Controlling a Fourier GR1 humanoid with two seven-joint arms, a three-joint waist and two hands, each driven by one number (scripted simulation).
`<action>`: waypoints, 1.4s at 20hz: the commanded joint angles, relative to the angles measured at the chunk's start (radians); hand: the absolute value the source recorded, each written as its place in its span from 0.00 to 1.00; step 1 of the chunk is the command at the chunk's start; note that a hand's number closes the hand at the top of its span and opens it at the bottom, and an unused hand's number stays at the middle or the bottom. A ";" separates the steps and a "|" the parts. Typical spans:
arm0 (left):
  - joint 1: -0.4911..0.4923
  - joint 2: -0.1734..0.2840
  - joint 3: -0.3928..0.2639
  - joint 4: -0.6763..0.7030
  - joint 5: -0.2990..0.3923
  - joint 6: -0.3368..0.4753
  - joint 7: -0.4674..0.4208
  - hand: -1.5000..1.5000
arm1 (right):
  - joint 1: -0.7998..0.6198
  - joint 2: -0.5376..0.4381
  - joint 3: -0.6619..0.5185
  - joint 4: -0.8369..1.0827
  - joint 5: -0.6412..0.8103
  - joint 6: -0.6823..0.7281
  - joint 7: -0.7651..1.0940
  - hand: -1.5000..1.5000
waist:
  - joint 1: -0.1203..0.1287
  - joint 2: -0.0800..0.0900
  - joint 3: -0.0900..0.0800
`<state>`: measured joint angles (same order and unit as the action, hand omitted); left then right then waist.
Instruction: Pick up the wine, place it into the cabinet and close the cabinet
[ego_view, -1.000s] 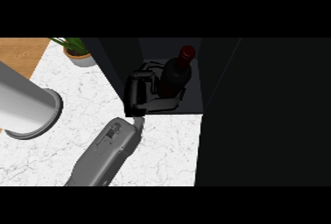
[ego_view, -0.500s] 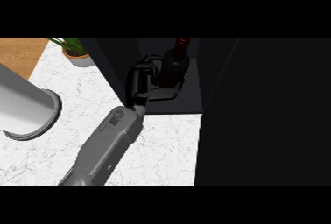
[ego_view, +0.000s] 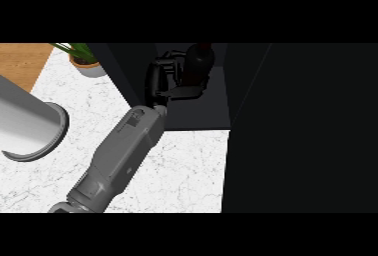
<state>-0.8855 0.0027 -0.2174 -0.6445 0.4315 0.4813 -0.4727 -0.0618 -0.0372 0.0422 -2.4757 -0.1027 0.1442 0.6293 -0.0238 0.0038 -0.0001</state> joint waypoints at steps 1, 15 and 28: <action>-0.074 -0.003 0.024 0.114 0.004 0.013 -0.066 1.00 | -0.020 0.001 0.013 -0.060 -0.041 -0.011 0.040 0.00 | -0.004 0.002 0.000; -0.261 0.002 0.154 0.376 -0.004 0.011 -0.171 1.00 | 0.029 0.010 0.003 -0.065 -0.081 0.010 0.013 0.00 | -0.022 0.009 0.000; -0.256 0.011 0.281 0.464 0.110 -0.086 -0.241 1.00 | 0.064 0.034 0.108 -0.079 -0.017 0.009 -0.009 0.00 | -0.039 0.015 -0.001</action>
<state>-1.1244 0.0002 0.0276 -0.2185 0.5246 0.4014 -0.7136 -0.0301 -0.0036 0.1238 -2.4632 -0.0990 0.1541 0.5816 -0.0615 0.0169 0.0003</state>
